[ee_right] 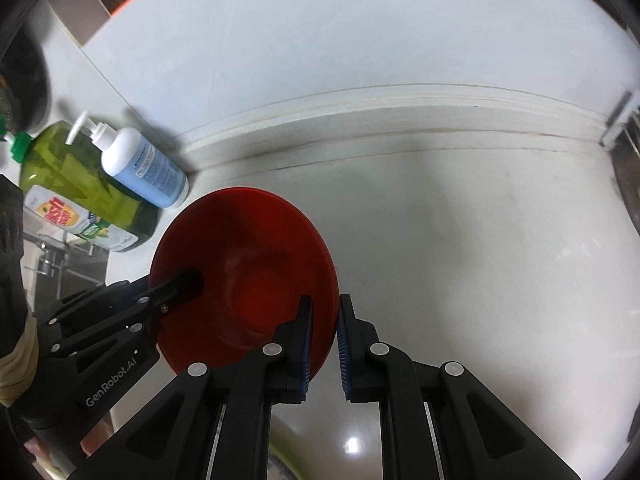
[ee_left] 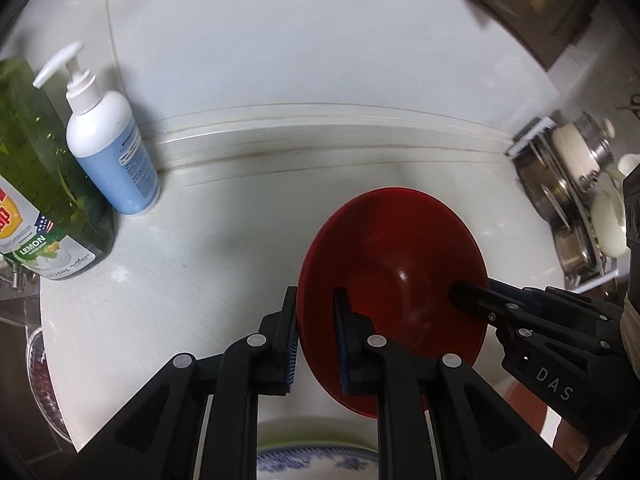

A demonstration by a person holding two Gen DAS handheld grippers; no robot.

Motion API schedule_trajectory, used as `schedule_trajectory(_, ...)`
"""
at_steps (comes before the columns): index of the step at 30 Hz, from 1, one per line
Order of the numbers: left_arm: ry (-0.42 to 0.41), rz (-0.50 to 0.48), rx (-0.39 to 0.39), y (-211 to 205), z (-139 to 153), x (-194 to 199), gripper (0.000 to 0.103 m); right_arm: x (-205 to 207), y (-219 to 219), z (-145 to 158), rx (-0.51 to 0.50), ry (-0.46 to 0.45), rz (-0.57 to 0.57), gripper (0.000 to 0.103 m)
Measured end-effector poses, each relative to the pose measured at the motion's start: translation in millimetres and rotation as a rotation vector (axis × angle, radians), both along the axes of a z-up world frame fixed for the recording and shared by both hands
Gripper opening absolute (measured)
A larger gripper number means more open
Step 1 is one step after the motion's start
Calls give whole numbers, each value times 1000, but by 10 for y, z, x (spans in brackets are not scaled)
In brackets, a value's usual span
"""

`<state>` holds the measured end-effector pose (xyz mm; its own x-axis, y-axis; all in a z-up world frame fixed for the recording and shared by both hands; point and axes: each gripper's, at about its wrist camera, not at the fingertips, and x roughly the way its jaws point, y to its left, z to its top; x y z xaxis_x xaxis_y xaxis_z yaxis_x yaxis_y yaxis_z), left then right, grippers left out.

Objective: Organize plates and bowls
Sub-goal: 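Lift the red bowl with both grippers and carry it over the pink bowl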

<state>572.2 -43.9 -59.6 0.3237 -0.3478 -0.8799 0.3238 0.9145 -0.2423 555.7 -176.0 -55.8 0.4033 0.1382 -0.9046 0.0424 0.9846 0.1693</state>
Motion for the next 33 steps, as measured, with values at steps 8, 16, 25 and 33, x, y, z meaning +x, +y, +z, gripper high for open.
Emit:
schedule_trajectory(8,-25,-58,-20,-276,218,-416,17,-474,-201,205,2,-50,-56,13)
schedule_trajectory(16,-46,-133,-26,-568,368,-875,17,-1000,-455,391,-3,-96,-113,13)
schedule_trajectory(25,-38,-238,-37,-930,393,-1337,17,-1623,-796,464,-11,-137,-214,13)
schedule_trajectory(33,-22,-308,-29,-1195,336,-1651,17,-2000,-1011,398,-11,-130,-286,13)
